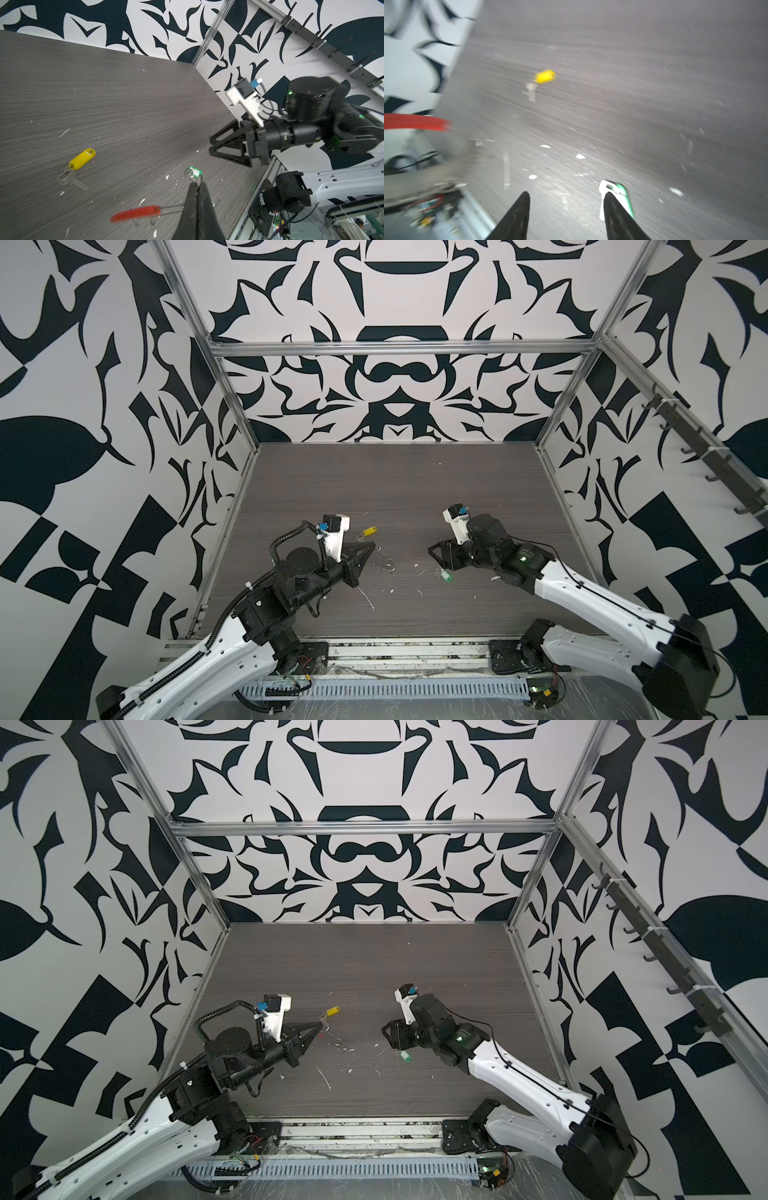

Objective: Remove the keys from the keyring

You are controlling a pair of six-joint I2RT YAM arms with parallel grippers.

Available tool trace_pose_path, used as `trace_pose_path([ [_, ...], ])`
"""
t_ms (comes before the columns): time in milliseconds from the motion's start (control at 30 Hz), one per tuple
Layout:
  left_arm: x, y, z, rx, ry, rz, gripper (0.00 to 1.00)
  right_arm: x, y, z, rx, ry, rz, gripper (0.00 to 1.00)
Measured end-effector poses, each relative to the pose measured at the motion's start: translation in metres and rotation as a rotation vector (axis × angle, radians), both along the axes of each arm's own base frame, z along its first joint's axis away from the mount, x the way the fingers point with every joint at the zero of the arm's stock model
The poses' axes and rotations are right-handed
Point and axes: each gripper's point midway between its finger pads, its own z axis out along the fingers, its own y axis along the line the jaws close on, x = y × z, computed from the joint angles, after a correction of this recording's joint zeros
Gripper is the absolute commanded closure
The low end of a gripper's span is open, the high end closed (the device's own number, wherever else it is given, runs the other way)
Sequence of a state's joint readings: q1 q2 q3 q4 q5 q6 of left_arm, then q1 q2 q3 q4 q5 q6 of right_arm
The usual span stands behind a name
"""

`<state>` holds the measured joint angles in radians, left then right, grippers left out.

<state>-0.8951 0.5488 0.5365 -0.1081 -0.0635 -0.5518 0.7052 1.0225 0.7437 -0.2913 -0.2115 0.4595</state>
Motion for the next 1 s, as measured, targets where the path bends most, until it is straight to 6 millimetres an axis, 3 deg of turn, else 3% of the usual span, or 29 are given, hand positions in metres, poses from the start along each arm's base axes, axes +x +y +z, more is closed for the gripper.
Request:
trace_pose_path([
  [100, 0.000, 0.000, 0.000, -0.001, 0.001, 0.000, 1.00, -0.010, 0.021, 0.039, 0.079, -0.086, 0.103, 0.38],
  [200, 0.000, 0.000, 0.003, -0.005, -0.002, 0.000, 1.00, -0.035, 0.049, 0.072, 0.118, -0.179, 0.241, 0.35],
  [367, 0.000, 0.000, 0.009, -0.015, -0.009, 0.000, 1.00, -0.081, 0.086, 0.106, 0.171, -0.323, 0.444, 0.34],
  [500, 0.000, 0.000, 0.011, -0.017, -0.011, -0.001, 1.00, -0.087, 0.095, 0.106, 0.152, -0.383, 0.481, 0.33],
  [600, 0.000, -0.001, 0.017, -0.025, -0.016, -0.006, 1.00, -0.081, 0.101, 0.095, 0.102, -0.395, 0.480, 0.27],
  [800, -0.004, -0.003, 0.024, -0.039, -0.022, -0.028, 1.00, -0.070, 0.106, 0.075, 0.026, -0.389, 0.460, 0.25],
  [867, -0.004, -0.004, 0.024, -0.040, -0.020, -0.035, 1.00, -0.068, 0.106, 0.073, 0.017, -0.391, 0.451, 0.27],
  [1000, -0.005, -0.006, 0.022, -0.040, -0.009, -0.044, 1.00, -0.065, 0.108, 0.069, 0.008, -0.386, 0.441, 0.42],
])
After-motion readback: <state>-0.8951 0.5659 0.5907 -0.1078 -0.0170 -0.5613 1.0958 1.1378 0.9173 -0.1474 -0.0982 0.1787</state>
